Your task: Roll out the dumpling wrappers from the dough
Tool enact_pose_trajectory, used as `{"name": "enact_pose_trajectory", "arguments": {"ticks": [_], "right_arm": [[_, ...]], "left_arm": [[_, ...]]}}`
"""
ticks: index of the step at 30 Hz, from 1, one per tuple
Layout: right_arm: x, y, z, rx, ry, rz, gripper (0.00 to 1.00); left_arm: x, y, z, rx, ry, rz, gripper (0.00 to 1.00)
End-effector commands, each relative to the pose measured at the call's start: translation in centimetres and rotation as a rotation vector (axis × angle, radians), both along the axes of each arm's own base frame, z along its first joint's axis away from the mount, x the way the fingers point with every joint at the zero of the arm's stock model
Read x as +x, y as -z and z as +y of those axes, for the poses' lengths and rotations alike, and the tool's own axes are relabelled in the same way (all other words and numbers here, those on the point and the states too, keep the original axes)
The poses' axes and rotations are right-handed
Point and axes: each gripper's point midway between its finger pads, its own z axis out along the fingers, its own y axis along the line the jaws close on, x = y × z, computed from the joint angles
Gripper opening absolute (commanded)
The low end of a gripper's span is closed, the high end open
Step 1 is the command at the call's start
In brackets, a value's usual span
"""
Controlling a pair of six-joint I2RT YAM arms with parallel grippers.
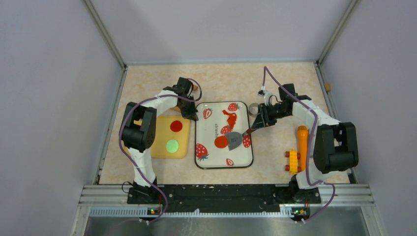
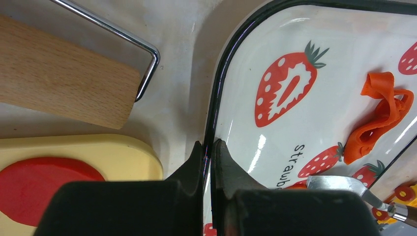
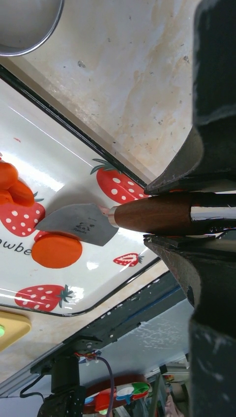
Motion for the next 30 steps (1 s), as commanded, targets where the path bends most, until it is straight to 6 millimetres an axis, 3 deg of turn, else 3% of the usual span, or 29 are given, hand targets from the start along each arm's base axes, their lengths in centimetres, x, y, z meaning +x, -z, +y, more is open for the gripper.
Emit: {"name": "enact_pose_trajectory", "arguments": {"ticks": [1,21,30], "right_arm": [[0.0,0.9,1.1,-0.012,-0.037,-0.01,0.0],[0.1,0.7,3.4,0.044,-0.083,-0.012,0.0],[0.6,-3.4,4.5,0.131,-0.109,-0.041,0.0]], "left_arm": [[0.6,0.4,-0.1,-0.014,-0.031,-0.01,0.0],[0.3,0.9,-0.2,-0.02,-0.018,-0.005,0.0],[0.5,0.9,0.2,0.007,-0.004,-0.018,0.0]]}}
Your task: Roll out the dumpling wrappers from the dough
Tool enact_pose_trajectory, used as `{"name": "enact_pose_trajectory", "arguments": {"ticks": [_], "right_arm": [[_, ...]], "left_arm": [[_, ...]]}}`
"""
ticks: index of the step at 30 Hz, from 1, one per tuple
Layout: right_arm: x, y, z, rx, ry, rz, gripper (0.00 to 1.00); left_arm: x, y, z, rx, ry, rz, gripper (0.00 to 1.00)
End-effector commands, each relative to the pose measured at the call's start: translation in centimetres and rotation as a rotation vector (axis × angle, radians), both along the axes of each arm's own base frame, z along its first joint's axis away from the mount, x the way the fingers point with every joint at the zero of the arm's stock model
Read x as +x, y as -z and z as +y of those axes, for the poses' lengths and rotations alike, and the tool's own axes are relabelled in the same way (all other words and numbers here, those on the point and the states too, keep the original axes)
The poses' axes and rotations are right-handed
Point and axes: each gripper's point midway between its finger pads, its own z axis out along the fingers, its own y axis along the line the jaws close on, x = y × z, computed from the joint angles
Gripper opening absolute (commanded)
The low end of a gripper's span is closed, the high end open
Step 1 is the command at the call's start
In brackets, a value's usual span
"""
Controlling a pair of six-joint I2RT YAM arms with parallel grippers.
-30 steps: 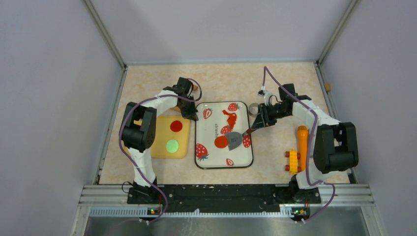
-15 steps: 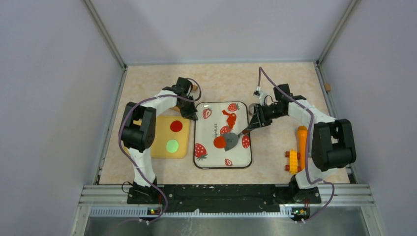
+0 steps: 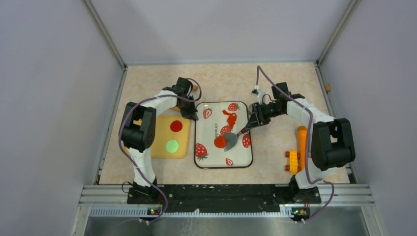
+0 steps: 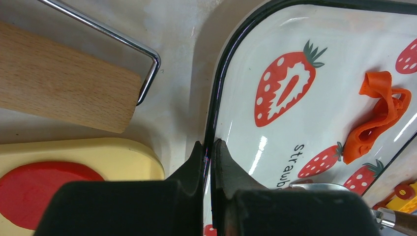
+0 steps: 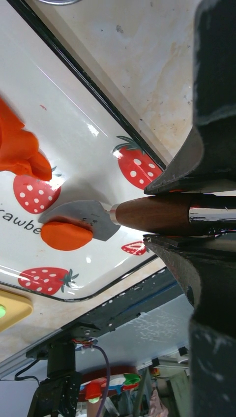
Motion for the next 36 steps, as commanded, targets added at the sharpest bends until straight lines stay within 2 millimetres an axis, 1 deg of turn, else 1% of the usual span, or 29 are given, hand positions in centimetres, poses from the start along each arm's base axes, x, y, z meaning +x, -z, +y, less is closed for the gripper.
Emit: {"name": "enact_pose_trajectory", "arguments": {"ticks": [1,5,7,10,14,17,20,26,29,31,36], "right_arm": [[0.6,-3.9,1.8,0.097,-0.051,-0.055,0.0],[0.1,-5.6,2.2,0.14,-0.058,-0.052,0.0],[-0.1,-6.0,2.4,0.16,-0.057,-0.042,0.0],[-0.2,-6.0,2.5,0.167,-0.054,-0.04,0.0],[0.4,-5.1,1.9,0.111,-0.04,-0.072,0.0],[1.1,-4.7,1.1,0.078,-0.02,-0.097,0.0],[1.7,-4.1,0.1,0.024,-0.003,-0.122,0.0],[1.8,-1.4,-1.0,-0.067,0.017,-0.118,0.0],[2.0,-0.4,-1.0,-0.083,0.02,-0.111,0.0],[2.3,-0.2,-0.8,-0.086,0.009,-0.118,0.0],[2.3,-0.1,0.9,-0.044,-0.045,-0.11,0.0]], "left_arm": [[0.3,0.8,0.1,0.017,-0.005,-0.011,0.0],[0.8,0.4,0.1,0.023,0.003,-0.031,0.0],[0.9,0.1,0.1,0.022,0.006,-0.04,0.0],[1.1,-0.5,0.0,0.019,0.012,-0.055,0.0],[1.5,-2.4,-0.6,-0.017,0.043,-0.099,0.0],[1.7,-3.4,-0.9,-0.032,0.062,-0.124,0.0],[1.5,-3.5,-1.0,-0.042,0.073,-0.124,0.0],[0.8,-2.9,-1.8,-0.09,0.096,-0.104,0.0],[0.7,-2.8,-2.1,-0.107,0.105,-0.101,0.0],[0.8,-3.0,-2.3,-0.117,0.11,-0.105,0.0],[0.9,-3.1,-2.5,-0.13,0.117,-0.11,0.0]]}}
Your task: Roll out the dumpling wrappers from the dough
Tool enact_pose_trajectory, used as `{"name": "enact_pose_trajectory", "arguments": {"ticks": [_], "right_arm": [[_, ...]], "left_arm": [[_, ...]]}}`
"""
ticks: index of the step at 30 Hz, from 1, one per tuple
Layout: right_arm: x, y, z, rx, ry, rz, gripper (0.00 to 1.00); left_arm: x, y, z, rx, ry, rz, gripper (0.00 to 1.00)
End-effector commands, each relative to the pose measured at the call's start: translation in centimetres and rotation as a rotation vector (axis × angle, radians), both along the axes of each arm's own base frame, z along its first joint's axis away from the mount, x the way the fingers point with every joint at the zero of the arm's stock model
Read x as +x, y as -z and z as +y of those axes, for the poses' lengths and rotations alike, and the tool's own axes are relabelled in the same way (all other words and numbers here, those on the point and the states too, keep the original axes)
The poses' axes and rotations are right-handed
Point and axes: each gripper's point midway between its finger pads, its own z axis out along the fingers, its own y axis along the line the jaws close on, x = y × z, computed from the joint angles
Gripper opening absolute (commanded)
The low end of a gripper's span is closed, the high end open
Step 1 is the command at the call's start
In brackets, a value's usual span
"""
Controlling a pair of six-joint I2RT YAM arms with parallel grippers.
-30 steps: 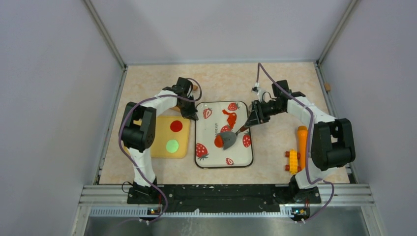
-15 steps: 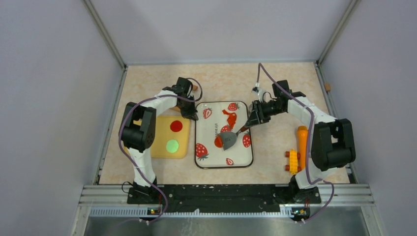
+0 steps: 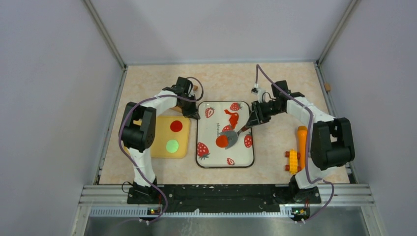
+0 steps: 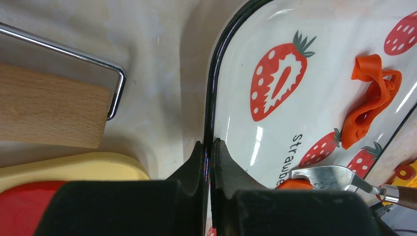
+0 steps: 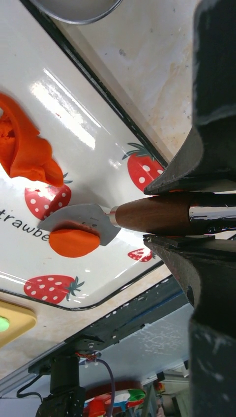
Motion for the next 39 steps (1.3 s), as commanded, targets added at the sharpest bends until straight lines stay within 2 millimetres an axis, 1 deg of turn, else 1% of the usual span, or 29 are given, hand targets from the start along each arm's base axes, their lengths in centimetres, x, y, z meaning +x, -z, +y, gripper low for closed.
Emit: {"name": "enact_pose_trajectory", "arguments": {"ticks": [1,5,8,11,14,15,16,19,22,26,28,29,31,33,34,37,39], "right_arm": [[1.0,0.2,1.7,0.011,-0.069,-0.057,0.0],[0.7,0.0,2.7,0.028,-0.096,-0.052,0.0],[0.7,-0.7,2.6,0.032,-0.103,-0.06,0.0],[0.5,-2.1,2.6,0.074,-0.102,-0.061,0.0],[-0.1,-3.4,3.1,0.138,-0.107,-0.041,0.0],[-0.3,-3.7,3.2,0.157,-0.11,-0.034,0.0],[-0.6,-4.0,3.4,0.173,-0.114,-0.027,0.0],[-1.2,-4.5,3.6,0.209,-0.125,-0.011,0.0],[-1.5,-4.5,3.7,0.224,-0.124,-0.004,0.0],[-1.4,-5.0,3.7,0.227,-0.12,-0.014,0.0],[-1.0,-5.4,3.7,0.226,-0.113,-0.023,0.0],[-0.7,-5.7,3.7,0.222,-0.109,-0.035,0.0],[0.1,-6.7,3.6,0.209,-0.087,-0.069,0.0],[1.1,-7.8,3.7,0.204,-0.061,-0.106,0.0],[1.4,-8.5,3.7,0.206,-0.056,-0.125,0.0],[2.5,-10.1,3.7,0.2,-0.018,-0.161,0.0],[3.1,-11.2,3.8,0.207,-0.001,-0.186,0.0]], "left_arm": [[0.6,-2.7,-1.4,-0.076,0.03,-0.069,0.0],[0.6,-2.8,-1.3,-0.07,0.032,-0.075,0.0],[0.6,-2.8,-1.1,-0.059,0.033,-0.078,0.0],[0.6,-3.1,-1.0,-0.054,0.04,-0.085,0.0],[0.8,-3.5,-1.0,-0.048,0.055,-0.101,0.0],[0.9,-3.8,-0.9,-0.047,0.059,-0.109,0.02],[1.0,-4.1,-1.0,-0.048,0.07,-0.12,0.07],[1.8,-5.9,-1.2,-0.053,0.116,-0.178,0.3],[2.5,-8.0,-1.4,-0.065,0.15,-0.235,0.44],[3.2,-10.9,-1.1,-0.068,0.184,-0.308,0.54],[3.6,-12.1,-0.3,-0.04,0.196,-0.346,0.57],[3.8,-12.5,0.5,-0.006,0.2,-0.366,0.57],[4.1,-13.0,3.4,0.115,0.191,-0.406,0.59],[4.3,-13.1,7.6,0.239,0.155,-0.427,0.59],[4.0,-13.1,9.6,0.274,0.14,-0.427,0.59],[2.4,-12.4,15.7,0.388,0.105,-0.374,0.6],[0.4,-11.6,20.0,0.454,0.085,-0.284,0.6]]}}
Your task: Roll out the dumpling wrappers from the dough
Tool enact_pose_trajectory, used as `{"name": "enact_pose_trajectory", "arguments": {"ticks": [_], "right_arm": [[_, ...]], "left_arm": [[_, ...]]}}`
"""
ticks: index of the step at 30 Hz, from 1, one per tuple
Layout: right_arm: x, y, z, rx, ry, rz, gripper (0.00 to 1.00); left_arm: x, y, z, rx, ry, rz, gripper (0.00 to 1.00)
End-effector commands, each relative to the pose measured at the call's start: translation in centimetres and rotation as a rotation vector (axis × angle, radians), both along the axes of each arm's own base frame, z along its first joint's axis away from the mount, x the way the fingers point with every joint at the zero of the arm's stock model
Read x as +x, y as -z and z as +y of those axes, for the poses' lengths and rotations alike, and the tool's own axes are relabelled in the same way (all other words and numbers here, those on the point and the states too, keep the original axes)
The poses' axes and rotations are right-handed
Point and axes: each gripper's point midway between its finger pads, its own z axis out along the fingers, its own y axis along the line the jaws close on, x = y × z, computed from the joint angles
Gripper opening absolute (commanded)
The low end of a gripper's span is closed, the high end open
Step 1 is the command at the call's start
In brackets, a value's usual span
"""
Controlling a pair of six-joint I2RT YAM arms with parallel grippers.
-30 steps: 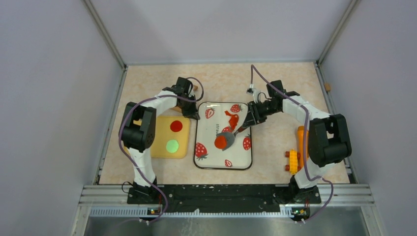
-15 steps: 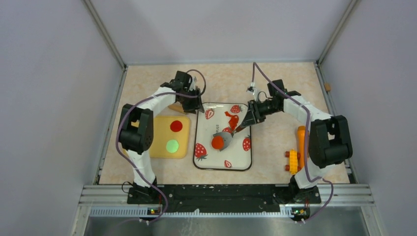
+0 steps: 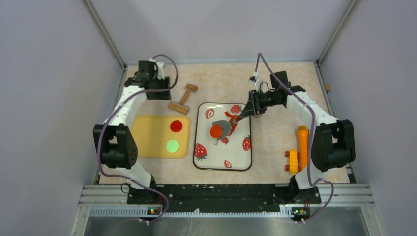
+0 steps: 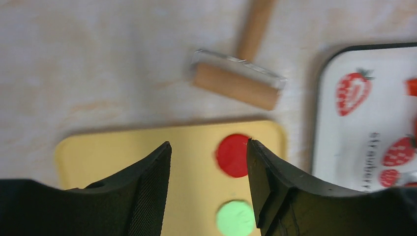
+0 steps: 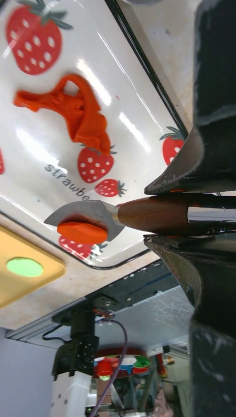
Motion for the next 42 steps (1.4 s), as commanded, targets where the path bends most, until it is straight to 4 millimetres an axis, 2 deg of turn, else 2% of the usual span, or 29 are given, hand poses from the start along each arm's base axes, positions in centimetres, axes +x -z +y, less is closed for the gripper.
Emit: {"name": "enact_pose_trajectory", "arguments": {"ticks": [1,4,7,11,15,27,30,36,42], "right_arm": [[2.4,-6.8,0.8,0.076,0.038,-0.177,0.0],[2.7,-7.3,0.8,0.082,0.046,-0.196,0.0],[2.6,-7.4,0.9,0.092,0.051,-0.2,0.0],[2.7,-7.5,0.9,0.094,0.054,-0.203,0.0],[3.1,-7.7,1.1,0.095,0.062,-0.207,0.0],[3.8,-8.2,2.9,0.082,0.039,-0.215,0.0],[4.3,-8.5,3.8,0.087,0.025,-0.214,0.0],[4.7,-8.5,5.4,0.079,-0.007,-0.226,0.0],[4.3,-7.7,7.1,0.068,-0.04,-0.228,0.0]], "left_arm": [[-4.5,1.2,10.6,0.225,-0.093,0.133,0.61],[-7.5,2.3,16.2,0.277,-0.182,0.244,0.6],[-10.3,3.4,20.0,0.293,-0.25,0.323,0.59],[-13.5,5.4,22.5,0.304,-0.274,0.398,0.55],[-15.1,7.2,24.0,0.321,-0.317,0.44,0.5],[-13.6,10.5,25.8,0.257,-0.327,0.411,0.36],[-13.2,11.4,24.3,0.153,-0.233,0.395,0.36],[-13.3,12.1,23.6,0.097,-0.198,0.394,0.37],[-13.7,13.0,23.9,0.095,-0.24,0.433,0.21]]}}
